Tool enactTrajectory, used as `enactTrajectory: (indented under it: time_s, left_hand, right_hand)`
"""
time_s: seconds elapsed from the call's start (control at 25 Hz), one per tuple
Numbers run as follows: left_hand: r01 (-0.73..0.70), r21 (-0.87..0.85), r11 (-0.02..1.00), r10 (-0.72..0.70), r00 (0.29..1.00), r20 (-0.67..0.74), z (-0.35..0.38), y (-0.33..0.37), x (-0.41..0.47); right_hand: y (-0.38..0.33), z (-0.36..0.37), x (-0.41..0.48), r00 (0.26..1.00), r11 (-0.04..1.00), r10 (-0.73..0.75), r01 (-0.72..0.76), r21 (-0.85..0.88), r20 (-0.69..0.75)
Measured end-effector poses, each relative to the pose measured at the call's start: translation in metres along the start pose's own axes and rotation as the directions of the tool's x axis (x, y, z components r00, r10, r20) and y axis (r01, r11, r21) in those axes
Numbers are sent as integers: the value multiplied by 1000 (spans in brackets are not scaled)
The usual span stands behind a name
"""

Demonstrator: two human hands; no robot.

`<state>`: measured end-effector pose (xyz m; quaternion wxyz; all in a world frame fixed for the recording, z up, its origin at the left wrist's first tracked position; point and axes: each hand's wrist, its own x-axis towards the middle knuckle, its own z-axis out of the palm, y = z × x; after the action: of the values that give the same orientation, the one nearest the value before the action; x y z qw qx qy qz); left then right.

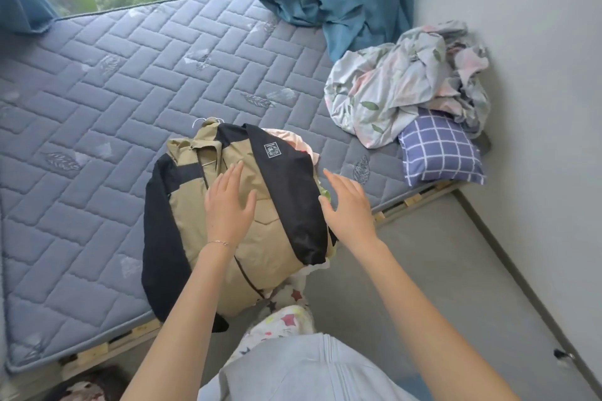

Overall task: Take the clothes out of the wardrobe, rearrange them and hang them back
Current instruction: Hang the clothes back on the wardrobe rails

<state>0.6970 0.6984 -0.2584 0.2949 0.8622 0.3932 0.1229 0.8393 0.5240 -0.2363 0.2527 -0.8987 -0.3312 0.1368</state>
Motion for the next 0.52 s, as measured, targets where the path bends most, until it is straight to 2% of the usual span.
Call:
enactTrajectory:
  time_s: [0.28,0.52]
  left_hand:
    - [168,-31,985,-168,986,1,31,-18,74]
    - [275,9,961,-275,961,-12,63,-48,147]
  right_hand:
    - [0,27,110,987,995,-91,95,-18,131]
    - [0,70,209,962,991,-126,112,70,242]
